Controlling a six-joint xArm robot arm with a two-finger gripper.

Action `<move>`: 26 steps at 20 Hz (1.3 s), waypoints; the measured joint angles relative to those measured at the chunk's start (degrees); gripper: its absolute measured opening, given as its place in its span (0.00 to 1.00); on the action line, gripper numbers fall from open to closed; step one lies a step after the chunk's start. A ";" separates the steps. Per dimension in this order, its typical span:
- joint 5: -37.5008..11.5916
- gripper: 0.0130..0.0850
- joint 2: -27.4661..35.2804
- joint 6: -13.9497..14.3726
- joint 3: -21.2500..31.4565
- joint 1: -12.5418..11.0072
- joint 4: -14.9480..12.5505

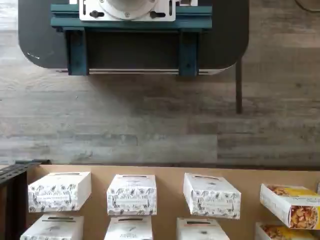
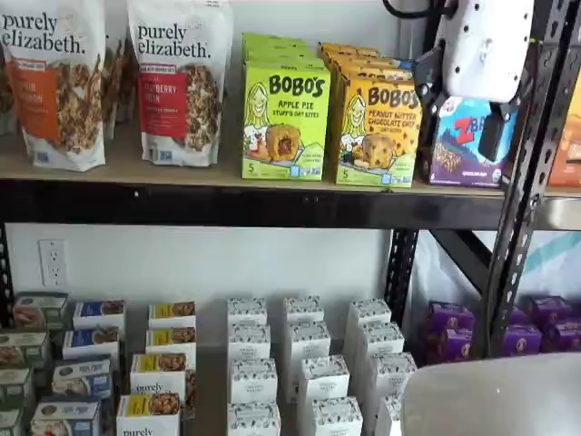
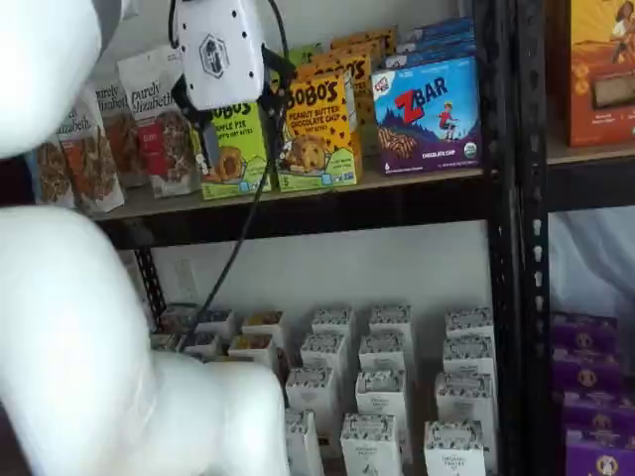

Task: Pick up the orange box on the top shelf, the fifth box from the left

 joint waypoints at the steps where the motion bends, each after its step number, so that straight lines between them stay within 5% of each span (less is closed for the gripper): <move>1: -0.20 1.00 -0.11 0.34 0.10 0.64 -0.70; 17: -4.29 1.00 1.65 3.04 -0.69 4.54 -3.99; 26: -13.57 1.00 8.78 5.57 -4.24 6.72 -3.96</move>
